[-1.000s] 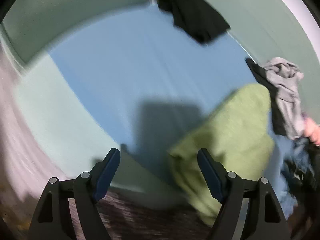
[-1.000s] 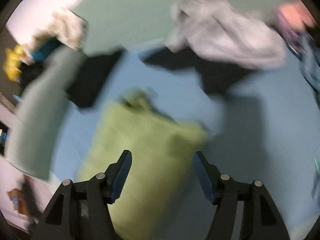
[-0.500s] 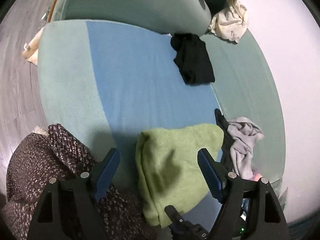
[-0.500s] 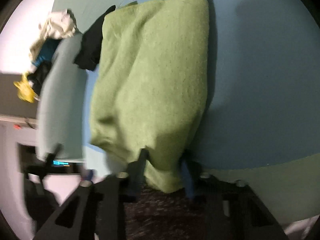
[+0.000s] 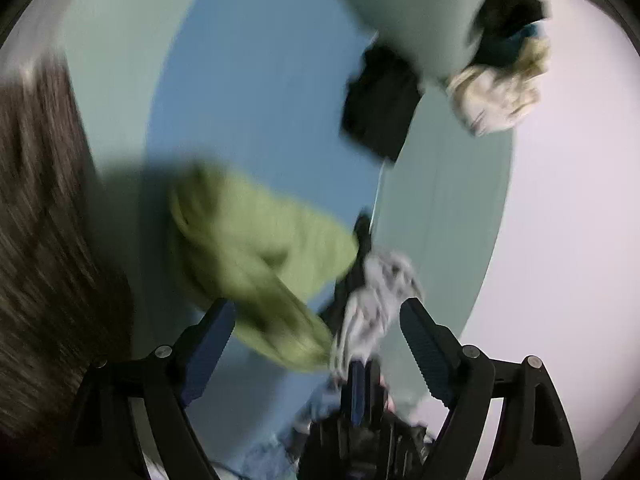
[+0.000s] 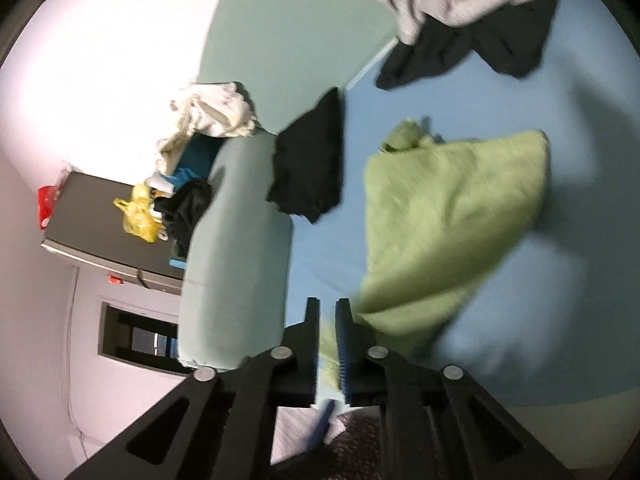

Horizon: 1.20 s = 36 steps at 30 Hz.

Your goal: Fold clothes

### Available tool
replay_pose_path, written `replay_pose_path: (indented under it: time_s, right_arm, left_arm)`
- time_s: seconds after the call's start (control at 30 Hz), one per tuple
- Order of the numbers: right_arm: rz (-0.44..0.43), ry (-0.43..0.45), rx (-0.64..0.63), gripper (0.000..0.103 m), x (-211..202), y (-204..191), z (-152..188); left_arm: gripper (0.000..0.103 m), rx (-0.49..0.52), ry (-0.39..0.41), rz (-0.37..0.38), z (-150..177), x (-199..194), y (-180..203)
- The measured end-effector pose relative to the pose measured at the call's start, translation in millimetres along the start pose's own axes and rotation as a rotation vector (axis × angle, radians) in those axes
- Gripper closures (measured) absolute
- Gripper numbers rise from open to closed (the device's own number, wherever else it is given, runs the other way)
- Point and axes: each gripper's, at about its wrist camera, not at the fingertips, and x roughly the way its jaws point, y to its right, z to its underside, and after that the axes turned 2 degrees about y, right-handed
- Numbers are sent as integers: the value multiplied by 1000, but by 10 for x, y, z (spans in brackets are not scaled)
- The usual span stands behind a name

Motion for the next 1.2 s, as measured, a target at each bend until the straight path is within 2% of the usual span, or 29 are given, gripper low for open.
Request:
replay_pose_path:
  time_s: [0.03, 0.13, 0.2, 0.23, 0.33, 0.43, 0.6, 0.63, 0.67, 0.73, 0.9, 1.0, 1.1, 1.2]
  right_arm:
    - [34, 1, -20, 94, -6, -19, -2]
    - [93, -18, -43, 92, -103, 90, 51]
    - [122, -50, -32, 75, -207, 291, 90]
    - [146, -73, -16, 63, -231, 405, 161]
    - [220, -156, 54, 60, -244, 775, 424]
    - [212, -227, 176, 61, -95, 1092, 684]
    - [155, -192, 243, 65, 185, 1192, 776]
    - [138, -189, 255, 73, 231, 1189, 765]
    - [119, -184, 259, 86, 263, 1161, 739]
    - [70, -169, 234, 92, 272, 1011, 627]
    - [-42, -77, 164, 94, 162, 587, 245]
    - [-60, -40, 125, 94, 103, 414, 83]
    - [-56, -53, 116, 95, 131, 379, 46]
    - [-71, -76, 122, 94, 115, 435, 71]
  left_arm:
    - [19, -4, -30, -17, 29, 80, -23]
    - [19, 6, 8, -34, 35, 27, -88]
    - [19, 38, 53, -26, -24, -84, -62]
    - [19, 61, 77, -20, -65, -141, -33]
    - [19, 87, 161, -10, -164, -289, 47]
    - [19, 78, 185, -13, -154, -321, 48]
    - [19, 62, 152, -31, -103, -262, 3]
    - [19, 59, 145, -35, -92, -250, -6]
    - [19, 56, 138, -39, -82, -238, -15]
    - [19, 50, 124, -46, -62, -214, -33]
    - [18, 31, 87, -65, -10, -146, -84]
    - [18, -58, -18, -96, 38, 99, -251]
    - [18, -117, -95, -134, 61, 366, -400]
    - [18, -82, -80, -121, 7, 454, -365]
